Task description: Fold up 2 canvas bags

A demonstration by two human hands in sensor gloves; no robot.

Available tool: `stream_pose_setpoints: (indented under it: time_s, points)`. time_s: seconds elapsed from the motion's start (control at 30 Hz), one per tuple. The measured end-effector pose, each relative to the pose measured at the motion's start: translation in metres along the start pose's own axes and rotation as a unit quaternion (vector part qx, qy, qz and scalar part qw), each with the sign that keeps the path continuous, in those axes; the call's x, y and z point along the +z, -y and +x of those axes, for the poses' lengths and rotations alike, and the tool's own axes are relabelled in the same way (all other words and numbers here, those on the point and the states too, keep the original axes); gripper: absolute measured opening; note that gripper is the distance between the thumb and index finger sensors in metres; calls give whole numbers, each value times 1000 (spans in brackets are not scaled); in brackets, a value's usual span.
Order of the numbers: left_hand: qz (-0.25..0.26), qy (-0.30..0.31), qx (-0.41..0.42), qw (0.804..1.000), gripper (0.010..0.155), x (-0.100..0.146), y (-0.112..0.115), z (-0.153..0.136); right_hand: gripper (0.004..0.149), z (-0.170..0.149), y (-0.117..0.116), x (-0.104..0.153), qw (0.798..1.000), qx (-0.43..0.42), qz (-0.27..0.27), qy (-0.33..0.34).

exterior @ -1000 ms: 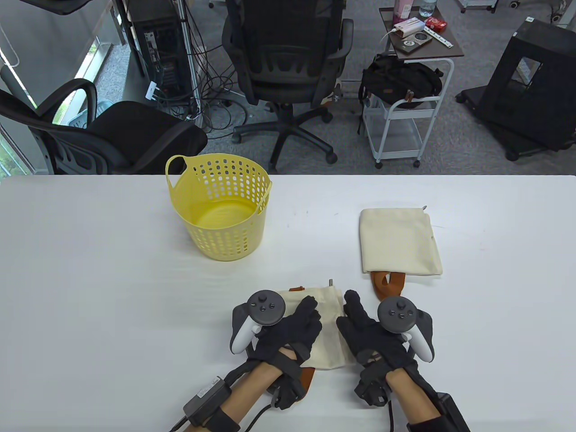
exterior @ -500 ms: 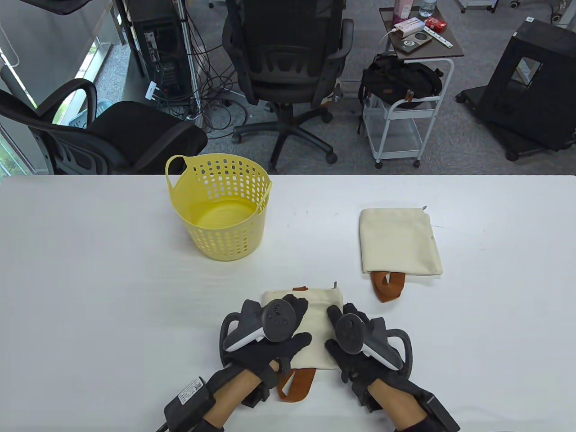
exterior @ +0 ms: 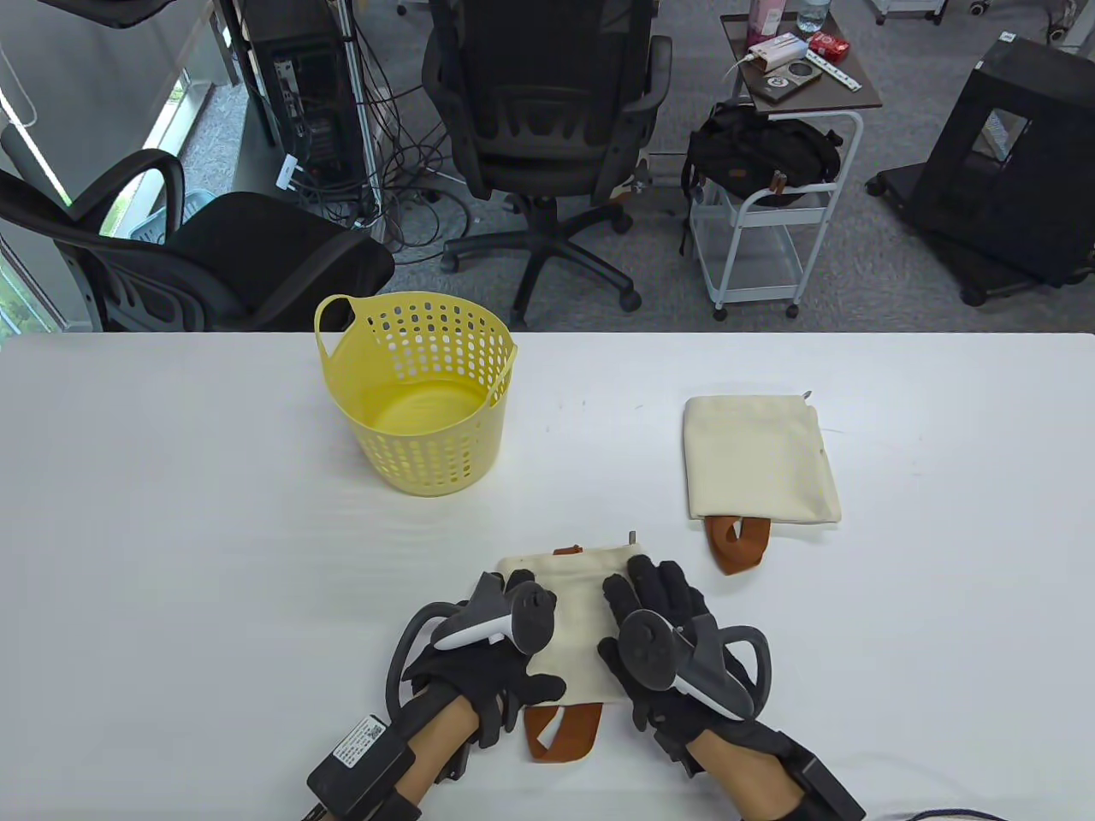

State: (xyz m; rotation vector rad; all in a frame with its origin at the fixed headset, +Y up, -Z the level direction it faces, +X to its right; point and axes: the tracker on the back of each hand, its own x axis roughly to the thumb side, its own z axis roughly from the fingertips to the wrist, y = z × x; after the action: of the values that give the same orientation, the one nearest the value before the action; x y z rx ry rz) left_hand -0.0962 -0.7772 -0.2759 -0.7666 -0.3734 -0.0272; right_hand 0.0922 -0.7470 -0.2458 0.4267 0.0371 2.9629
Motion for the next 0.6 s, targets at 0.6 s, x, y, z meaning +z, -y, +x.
stream_pose_setpoints:
  time_s: [0.6]
  points:
    - [34,8,-2,999,96,0,4,-6,71,-16,-26,-11,991,42,120,-52]
